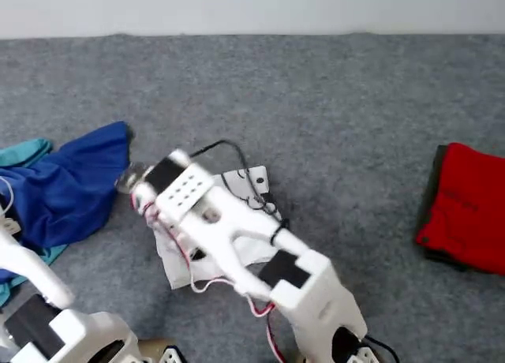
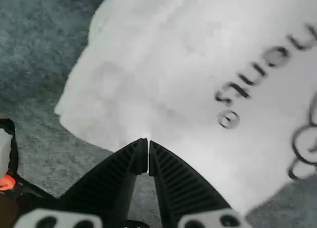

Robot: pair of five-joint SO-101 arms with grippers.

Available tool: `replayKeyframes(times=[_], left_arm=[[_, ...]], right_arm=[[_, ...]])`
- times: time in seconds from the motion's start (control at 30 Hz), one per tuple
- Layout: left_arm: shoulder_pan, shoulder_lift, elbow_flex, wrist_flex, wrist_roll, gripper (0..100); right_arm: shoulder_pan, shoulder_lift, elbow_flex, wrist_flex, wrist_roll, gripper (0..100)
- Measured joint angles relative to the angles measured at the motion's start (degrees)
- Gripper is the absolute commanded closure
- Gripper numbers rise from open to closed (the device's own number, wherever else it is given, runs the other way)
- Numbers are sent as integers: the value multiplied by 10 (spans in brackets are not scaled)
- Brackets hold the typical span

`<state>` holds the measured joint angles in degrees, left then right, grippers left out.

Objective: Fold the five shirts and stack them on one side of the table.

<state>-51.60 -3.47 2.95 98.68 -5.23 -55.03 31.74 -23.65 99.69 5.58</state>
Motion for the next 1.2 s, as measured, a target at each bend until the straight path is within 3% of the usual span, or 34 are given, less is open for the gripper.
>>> replayKeyframes(times=[0.37, 0.57, 0.87, 1.1, 1.2], left_arm=[[0, 0, 0, 0, 0, 945], [0, 0, 0, 0, 0, 945], [0, 0, 0, 2, 0, 949], [0, -62, 1, 2, 0, 949], [2, -119, 3, 3, -2, 949]], right_arm=[[-11, 65, -61, -58, -16, 990], [2, 65, -155, 1, -32, 987], [64, 31, -201, 8, -132, 987], [130, -83, -91, 8, -218, 980], [137, -125, 2, 8, -273, 891]])
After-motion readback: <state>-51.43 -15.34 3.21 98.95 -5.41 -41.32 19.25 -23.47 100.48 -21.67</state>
